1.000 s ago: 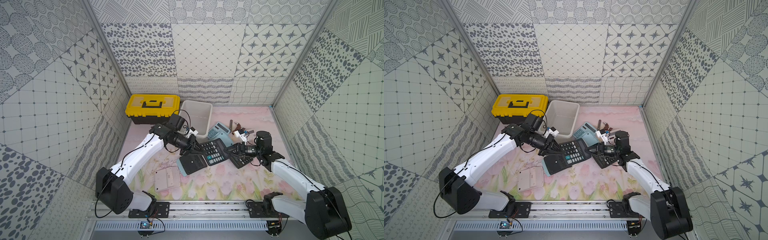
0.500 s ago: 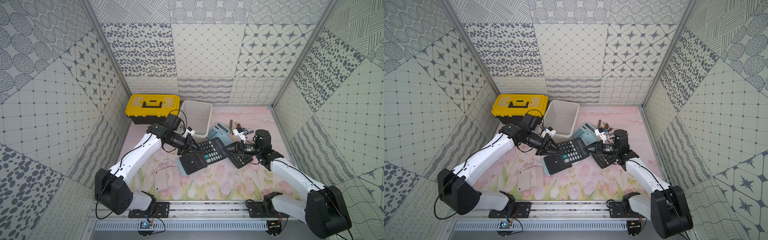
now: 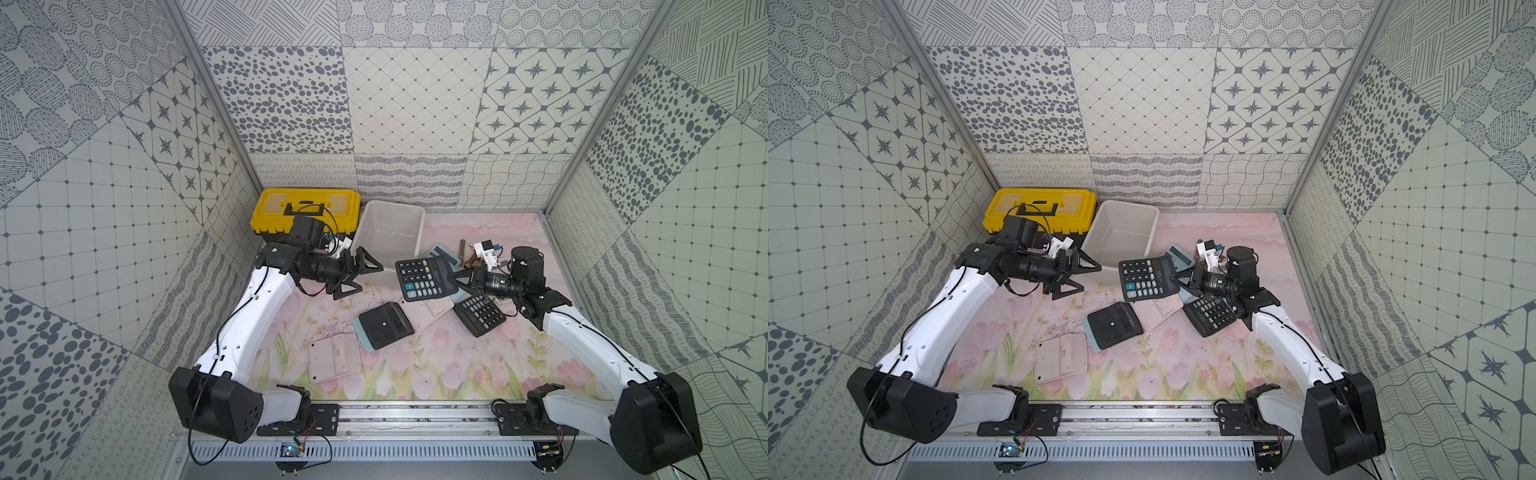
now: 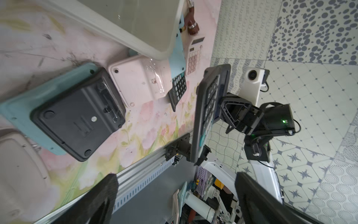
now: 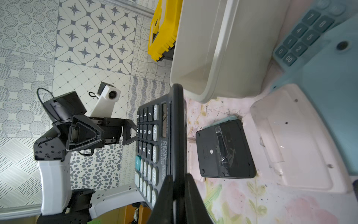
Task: Put the calculator in the storage box
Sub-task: Pick up the calculator at the center of the board, then adjust the storage box at the center of the board.
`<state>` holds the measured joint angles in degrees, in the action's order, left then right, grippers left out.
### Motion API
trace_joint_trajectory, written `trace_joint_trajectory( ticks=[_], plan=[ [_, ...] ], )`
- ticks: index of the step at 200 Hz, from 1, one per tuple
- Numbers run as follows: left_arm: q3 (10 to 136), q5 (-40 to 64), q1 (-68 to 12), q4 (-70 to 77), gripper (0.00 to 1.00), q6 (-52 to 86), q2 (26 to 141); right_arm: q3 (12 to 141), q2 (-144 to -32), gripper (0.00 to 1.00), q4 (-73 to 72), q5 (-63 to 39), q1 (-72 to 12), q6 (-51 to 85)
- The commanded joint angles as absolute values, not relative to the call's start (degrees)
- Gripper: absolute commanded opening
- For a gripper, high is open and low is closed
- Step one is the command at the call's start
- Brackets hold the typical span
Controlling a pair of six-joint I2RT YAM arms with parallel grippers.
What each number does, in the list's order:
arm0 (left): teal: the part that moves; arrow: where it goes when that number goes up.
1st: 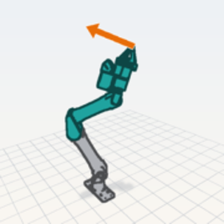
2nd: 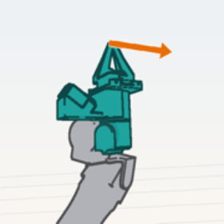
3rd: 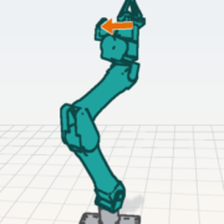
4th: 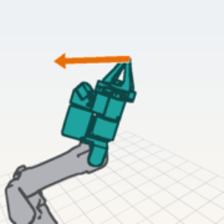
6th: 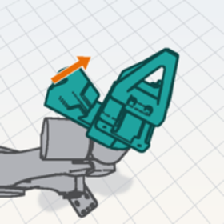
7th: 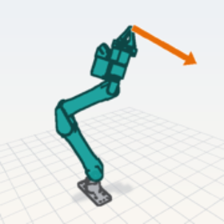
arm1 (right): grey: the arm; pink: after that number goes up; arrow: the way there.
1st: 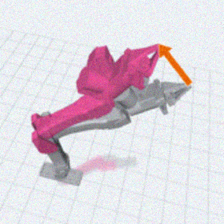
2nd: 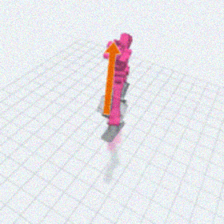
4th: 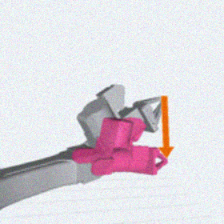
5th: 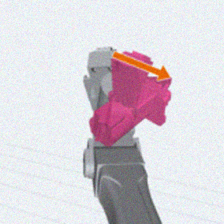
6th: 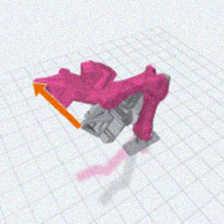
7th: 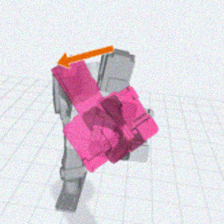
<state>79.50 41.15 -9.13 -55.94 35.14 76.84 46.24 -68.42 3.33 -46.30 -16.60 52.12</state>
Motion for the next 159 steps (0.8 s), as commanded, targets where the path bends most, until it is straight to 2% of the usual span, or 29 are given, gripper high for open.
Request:
trace_joint_trajectory(
  ticks=[1, 25, 70, 120, 159],
  plan=[
    [82.4, 20.2, -6.9, -59.7, 1.00, 31.1, 78.3, 52.9, -71.0, 0.00, 6.3, -37.0, -18.1, 50.9],
    [82.2, 16.8, -5.2, -55.6, 1.00, 33.0, 80.8, 61.1, -74.9, 0.00, 12.1, -27.5, -20.9, 50.6],
    [84.5, 16.4, -2.9, -48.4, 1.00, 35.0, 88.6, 79.1, -85.0, 0.00, 25.1, -11.5, -26.2, 51.0],
    [93.0, 18.5, -0.4, -46.7, 1.00, 32.3, 100.7, 95.1, -97.0, 0.00, 30.3, -4.0, -29.2, 53.1],
    [95.4, 27.2, -0.4, -43.9, 0.98, 30.3, 105.2, 107.2, -106.5, 0.00, 35.1, -0.3, -30.6, 53.5]
  ],
)
